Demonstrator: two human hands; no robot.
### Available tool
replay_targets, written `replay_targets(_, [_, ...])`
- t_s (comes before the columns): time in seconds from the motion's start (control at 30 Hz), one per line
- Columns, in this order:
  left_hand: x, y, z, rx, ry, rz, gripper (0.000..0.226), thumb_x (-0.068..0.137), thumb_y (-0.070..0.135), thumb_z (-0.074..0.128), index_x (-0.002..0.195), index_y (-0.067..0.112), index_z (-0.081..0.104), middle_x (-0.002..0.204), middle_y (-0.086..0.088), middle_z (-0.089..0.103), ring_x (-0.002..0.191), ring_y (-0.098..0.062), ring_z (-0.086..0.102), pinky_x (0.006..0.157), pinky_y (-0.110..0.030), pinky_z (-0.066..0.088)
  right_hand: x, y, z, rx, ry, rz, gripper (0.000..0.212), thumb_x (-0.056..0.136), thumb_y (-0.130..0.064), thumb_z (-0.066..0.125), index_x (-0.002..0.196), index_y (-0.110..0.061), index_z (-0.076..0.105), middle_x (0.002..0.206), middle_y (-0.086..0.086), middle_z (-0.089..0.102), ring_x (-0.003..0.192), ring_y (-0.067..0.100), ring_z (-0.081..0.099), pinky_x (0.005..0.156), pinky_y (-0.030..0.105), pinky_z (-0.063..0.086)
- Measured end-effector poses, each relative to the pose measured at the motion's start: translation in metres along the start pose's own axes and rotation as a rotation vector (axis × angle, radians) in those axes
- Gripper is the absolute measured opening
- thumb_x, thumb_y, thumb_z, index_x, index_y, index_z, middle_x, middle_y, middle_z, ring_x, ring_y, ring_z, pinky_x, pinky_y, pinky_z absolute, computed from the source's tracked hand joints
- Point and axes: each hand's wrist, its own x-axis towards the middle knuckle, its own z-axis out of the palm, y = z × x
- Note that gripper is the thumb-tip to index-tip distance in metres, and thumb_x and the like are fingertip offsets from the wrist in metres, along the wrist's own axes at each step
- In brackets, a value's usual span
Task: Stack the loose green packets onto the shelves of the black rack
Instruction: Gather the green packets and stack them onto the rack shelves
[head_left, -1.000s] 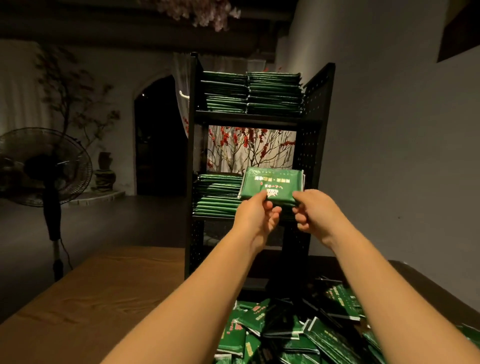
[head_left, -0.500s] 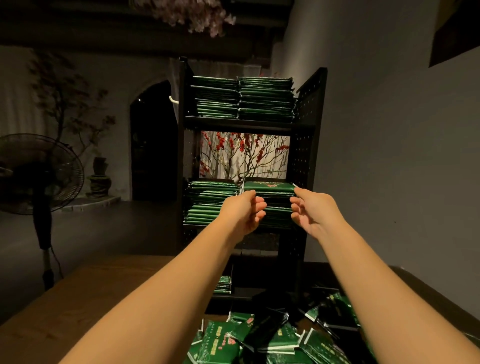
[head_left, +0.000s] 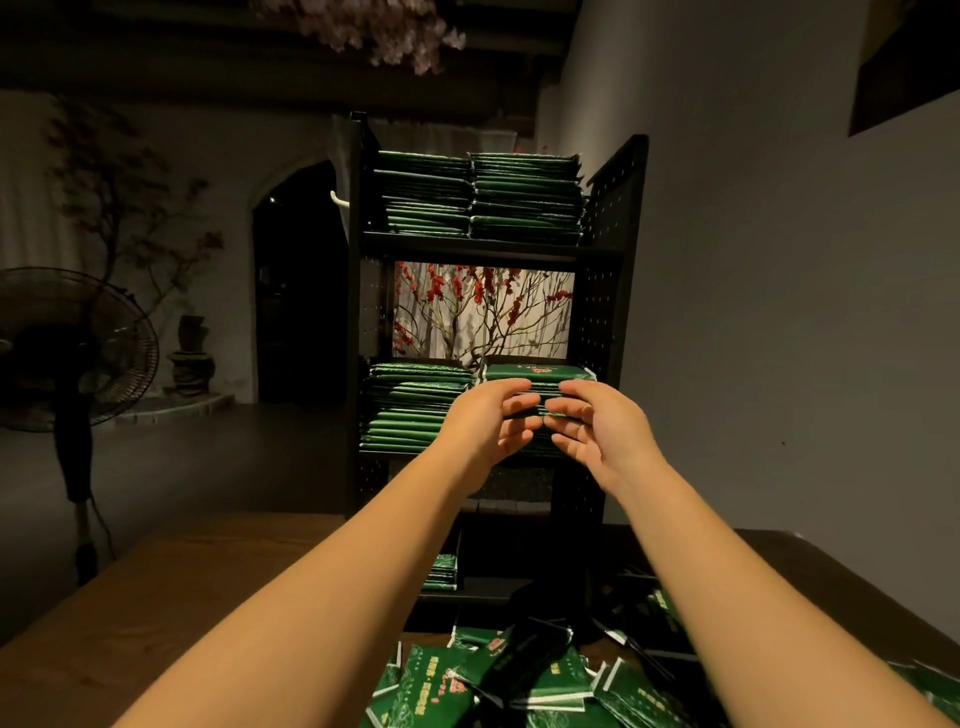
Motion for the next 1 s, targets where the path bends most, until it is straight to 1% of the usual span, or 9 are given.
replay_targets(0.03, [0.001,0.000,0.000,-0.004,-0.002,0.014,0.014,0.098,0.019,0.055,0.102,0.015,0.068,0.094,-0.002,0.073,0.069,-0.015,0.065,0.062,-0.022,0.053,0.002,0.000,0.001,0.010,-0.007,-0.004,0.018,0.096,-0.023,0.056,0.107,-0.013,0.066,0.088,0.008,0.073,0.082,0.023,0.069,0.069,0.033,0.054])
replay_targets(0.1, [0.004,-0.002,-0.001,-0.017,-0.007,0.048,0.013,0.096,0.019,0.058,0.101,0.015,0.069,0.090,-0.001,0.074,0.069,-0.014,0.067,0.063,-0.023,0.053,0.005,0.000,0.001,0.023,-0.011,-0.016,0.019,0.096,-0.022,0.056,0.110,-0.012,0.064,0.094,0.010,0.073,0.083,0.023,0.068,0.071,0.033,0.054])
replay_targets(0.17, [0.007,-0.003,-0.003,-0.040,-0.022,0.085,0.015,0.097,0.020,0.056,0.106,0.016,0.068,0.092,0.000,0.075,0.077,-0.017,0.069,0.068,-0.025,0.055,0.008,0.001,0.001,0.030,-0.006,-0.038,0.019,0.096,-0.021,0.056,0.110,-0.011,0.065,0.090,0.009,0.071,0.081,0.022,0.067,0.070,0.032,0.054])
replay_targets(0.27, [0.010,-0.006,-0.004,-0.059,-0.033,0.126,0.021,0.102,0.019,0.047,0.115,0.019,0.063,0.102,0.000,0.074,0.091,-0.020,0.071,0.075,-0.028,0.055,0.010,0.003,0.000,0.050,0.029,-0.069,0.017,0.096,-0.018,0.056,0.107,-0.010,0.065,0.085,0.008,0.070,0.076,0.021,0.067,0.067,0.031,0.053])
replay_targets(0.33, [0.011,-0.007,-0.004,-0.054,-0.034,0.141,0.023,0.102,0.017,0.045,0.120,0.020,0.060,0.109,0.000,0.072,0.096,-0.021,0.071,0.077,-0.030,0.056,0.012,0.004,0.000,0.054,0.050,-0.076,0.016,0.096,-0.018,0.056,0.107,-0.010,0.064,0.086,0.009,0.069,0.076,0.021,0.067,0.067,0.031,0.054])
replay_targets(0.43, [0.013,-0.008,-0.004,-0.050,-0.040,0.142,0.024,0.102,0.017,0.044,0.121,0.021,0.058,0.112,0.000,0.071,0.099,-0.021,0.071,0.077,-0.030,0.055,0.014,0.005,0.001,0.044,0.052,-0.088,0.018,0.097,-0.020,0.055,0.110,-0.010,0.064,0.088,0.009,0.069,0.075,0.020,0.066,0.068,0.031,0.055])
replay_targets(0.73, [0.016,-0.011,-0.005,-0.045,-0.038,0.129,0.023,0.102,0.018,0.045,0.120,0.022,0.060,0.115,-0.001,0.070,0.100,-0.021,0.070,0.074,-0.028,0.055,0.015,0.009,0.003,0.047,0.059,-0.090,0.018,0.098,-0.020,0.055,0.110,-0.010,0.064,0.088,0.009,0.069,0.077,0.020,0.066,0.071,0.032,0.055])
replay_targets(0.9, [0.013,-0.012,-0.007,-0.020,-0.036,0.127,0.022,0.101,0.016,0.046,0.116,0.022,0.061,0.112,0.000,0.072,0.094,-0.018,0.069,0.075,-0.028,0.053,0.007,0.010,0.001,0.032,0.059,-0.105,0.014,0.098,-0.017,0.054,0.106,-0.011,0.064,0.084,0.008,0.067,0.075,0.020,0.065,0.071,0.033,0.054])
replay_targets(1.0, [0.009,-0.013,-0.008,-0.010,-0.039,0.126,0.019,0.101,0.016,0.048,0.110,0.023,0.063,0.107,-0.002,0.072,0.085,-0.016,0.068,0.071,-0.026,0.053,0.000,0.012,0.003,-0.007,0.055,-0.133,0.016,0.098,-0.011,0.051,0.105,-0.011,0.065,0.078,0.005,0.065,0.070,0.017,0.062,0.070,0.032,0.052])
